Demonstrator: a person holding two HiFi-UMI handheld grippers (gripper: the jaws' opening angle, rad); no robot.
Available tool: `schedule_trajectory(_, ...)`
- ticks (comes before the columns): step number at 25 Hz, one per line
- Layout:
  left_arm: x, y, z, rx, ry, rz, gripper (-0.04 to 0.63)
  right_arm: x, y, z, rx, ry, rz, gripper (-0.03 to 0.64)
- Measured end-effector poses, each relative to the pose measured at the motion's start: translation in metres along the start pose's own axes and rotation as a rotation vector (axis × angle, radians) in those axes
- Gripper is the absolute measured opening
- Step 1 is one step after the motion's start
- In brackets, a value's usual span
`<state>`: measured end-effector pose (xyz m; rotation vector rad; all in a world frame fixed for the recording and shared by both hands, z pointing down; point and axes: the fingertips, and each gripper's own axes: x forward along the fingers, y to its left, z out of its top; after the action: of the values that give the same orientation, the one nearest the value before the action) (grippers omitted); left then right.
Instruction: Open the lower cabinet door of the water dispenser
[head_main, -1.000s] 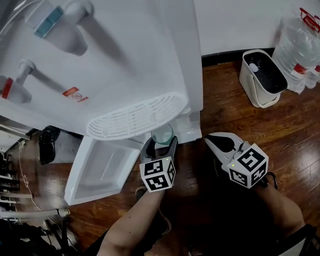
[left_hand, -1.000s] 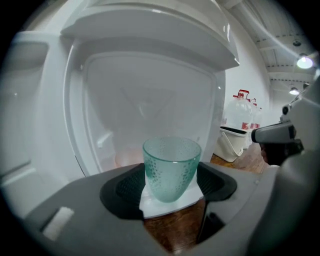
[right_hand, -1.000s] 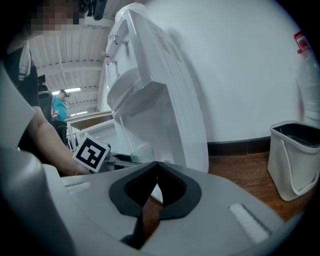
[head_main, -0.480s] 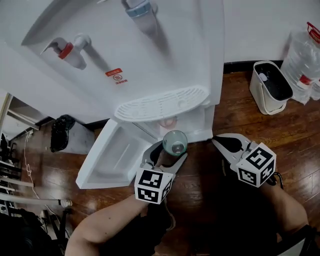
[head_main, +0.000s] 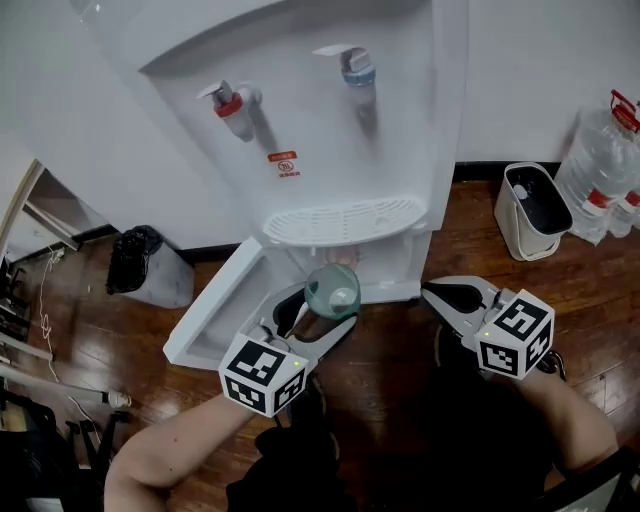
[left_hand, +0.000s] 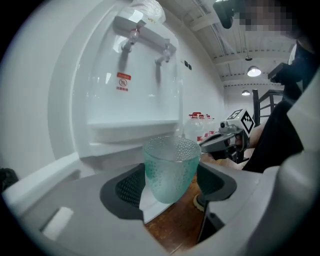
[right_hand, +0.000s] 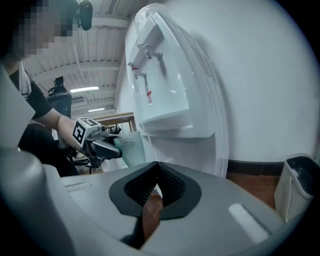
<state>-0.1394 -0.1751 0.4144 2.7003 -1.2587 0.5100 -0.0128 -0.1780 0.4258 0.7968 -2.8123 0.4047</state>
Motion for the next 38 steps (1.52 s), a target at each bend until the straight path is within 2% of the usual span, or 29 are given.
schedule_trajectory(4,-0.017,0.018,0.026,-0.016,-0.041,0.032,0.431,-0.019,0.002,0.031,-0.056,-0.010,0.000,0.003)
schedule_trajectory(6,-0.023,0.015,0.035,0.004,-0.052,0.024,0.431,-0.028,0.003,0.045,-0.061,-0.020,0.004,0.002)
schedule_trajectory(12,-0.040,-0.022,0.052,0.022,-0.023,-0.054,0.431,-0.046,0.019,0.068,-0.097,-0.006,0.030,0.003)
schedule_trajectory(16,-0.061,-0.047,0.088,-0.015,-0.092,-0.080,0.431,-0.060,0.034,0.090,-0.115,0.001,0.041,0.002)
schedule_trajectory(19,-0.084,-0.058,0.111,-0.036,-0.139,-0.054,0.431,-0.074,0.052,0.121,-0.102,-0.035,0.061,0.003)
schedule_trajectory(23,-0.113,-0.064,0.139,-0.021,-0.142,0.001,0.431,-0.092,0.082,0.161,-0.152,-0.068,0.070,0.002)
schedule_trajectory(26,-0.134,-0.073,0.164,-0.022,-0.165,0.005,0.431,-0.101,0.103,0.182,-0.155,-0.092,0.097,0.002)
schedule_trajectory(32,-0.155,-0.100,0.189,-0.030,-0.192,-0.023,0.431,-0.103,0.129,0.208,-0.146,-0.107,0.102,0.002)
schedule_trajectory(36,-0.163,-0.104,0.190,-0.112,-0.249,-0.008,0.431,-0.096,0.140,0.216,-0.122,-0.133,0.070,0.002)
schedule_trajectory(38,-0.166,-0.103,0.189,-0.080,-0.248,0.015,0.431,-0.093,0.143,0.207,-0.121,-0.130,0.079,0.002)
